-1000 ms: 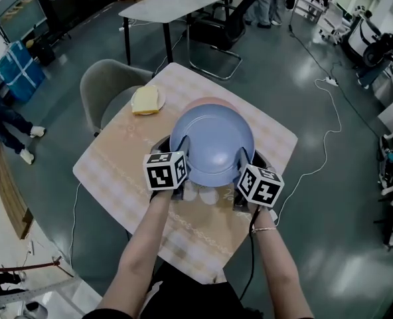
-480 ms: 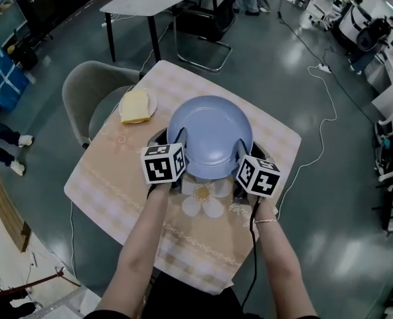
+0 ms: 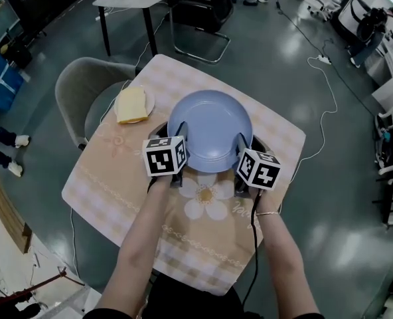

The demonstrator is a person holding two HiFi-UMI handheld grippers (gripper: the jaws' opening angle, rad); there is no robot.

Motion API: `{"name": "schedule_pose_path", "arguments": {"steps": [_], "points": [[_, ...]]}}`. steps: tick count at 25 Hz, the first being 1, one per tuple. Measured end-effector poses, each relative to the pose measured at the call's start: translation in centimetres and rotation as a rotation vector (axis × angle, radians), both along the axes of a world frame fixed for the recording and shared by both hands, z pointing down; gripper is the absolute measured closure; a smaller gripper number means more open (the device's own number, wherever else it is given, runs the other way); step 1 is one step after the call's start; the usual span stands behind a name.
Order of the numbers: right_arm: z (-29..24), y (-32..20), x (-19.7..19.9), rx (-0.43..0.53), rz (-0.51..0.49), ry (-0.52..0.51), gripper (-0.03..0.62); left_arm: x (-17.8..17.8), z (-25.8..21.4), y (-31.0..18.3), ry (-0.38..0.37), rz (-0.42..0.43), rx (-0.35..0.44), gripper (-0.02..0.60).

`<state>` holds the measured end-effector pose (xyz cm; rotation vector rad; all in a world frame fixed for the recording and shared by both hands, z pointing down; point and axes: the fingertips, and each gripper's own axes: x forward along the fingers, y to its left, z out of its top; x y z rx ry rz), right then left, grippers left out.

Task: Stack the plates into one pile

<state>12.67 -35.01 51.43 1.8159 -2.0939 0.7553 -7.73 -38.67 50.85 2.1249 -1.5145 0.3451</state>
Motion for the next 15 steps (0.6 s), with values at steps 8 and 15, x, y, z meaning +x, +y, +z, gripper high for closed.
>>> {"name": "schedule_pose_path", "arguments": {"steps": [8,15], "points": [[0.9,-1.3,0.0,-0.016,-0.007,0.03,0.473,0.1,1.1,-1.3,-0.013,0.005,-0.014,0.411],[2.0,-1.4,0.4,-0.027,-0.014,0.053,0.468,0.6,2.2,-1.5,-0.038,0.017,-0.027,0.411]]}}
